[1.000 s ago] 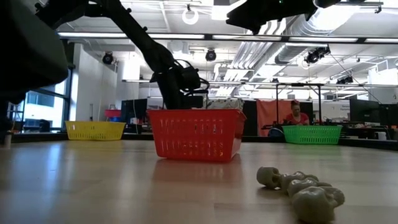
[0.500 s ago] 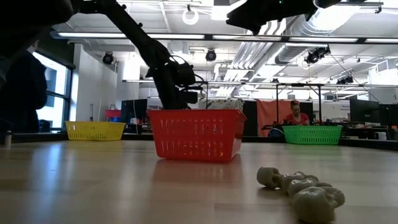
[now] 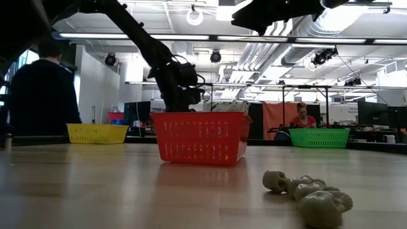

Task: Sort Halloween decoration
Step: Put the white skull toy into the green bin

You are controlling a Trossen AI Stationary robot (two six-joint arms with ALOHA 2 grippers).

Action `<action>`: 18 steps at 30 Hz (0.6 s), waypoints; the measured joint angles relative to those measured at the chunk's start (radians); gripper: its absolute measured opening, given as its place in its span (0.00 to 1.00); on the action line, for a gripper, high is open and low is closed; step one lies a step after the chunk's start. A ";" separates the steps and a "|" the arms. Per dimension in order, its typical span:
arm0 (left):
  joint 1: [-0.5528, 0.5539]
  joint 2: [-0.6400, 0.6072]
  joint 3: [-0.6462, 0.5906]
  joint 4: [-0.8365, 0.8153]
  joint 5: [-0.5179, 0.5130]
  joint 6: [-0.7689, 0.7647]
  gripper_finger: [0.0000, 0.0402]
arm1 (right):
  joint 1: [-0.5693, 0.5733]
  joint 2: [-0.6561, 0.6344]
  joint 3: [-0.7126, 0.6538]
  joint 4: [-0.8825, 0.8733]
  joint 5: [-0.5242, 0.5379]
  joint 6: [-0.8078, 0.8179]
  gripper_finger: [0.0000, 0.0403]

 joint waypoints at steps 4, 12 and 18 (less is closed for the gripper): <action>0.010 0.000 0.000 0.000 0.013 0.132 0.31 | 0.000 0.000 0.000 0.000 0.000 0.000 0.39; 0.004 0.005 0.001 -0.005 0.031 0.386 0.42 | 0.000 0.000 0.000 -0.009 0.000 0.000 0.39; 0.003 0.006 0.001 -0.030 0.066 0.451 0.41 | 0.000 0.000 0.000 -0.014 0.000 0.000 0.39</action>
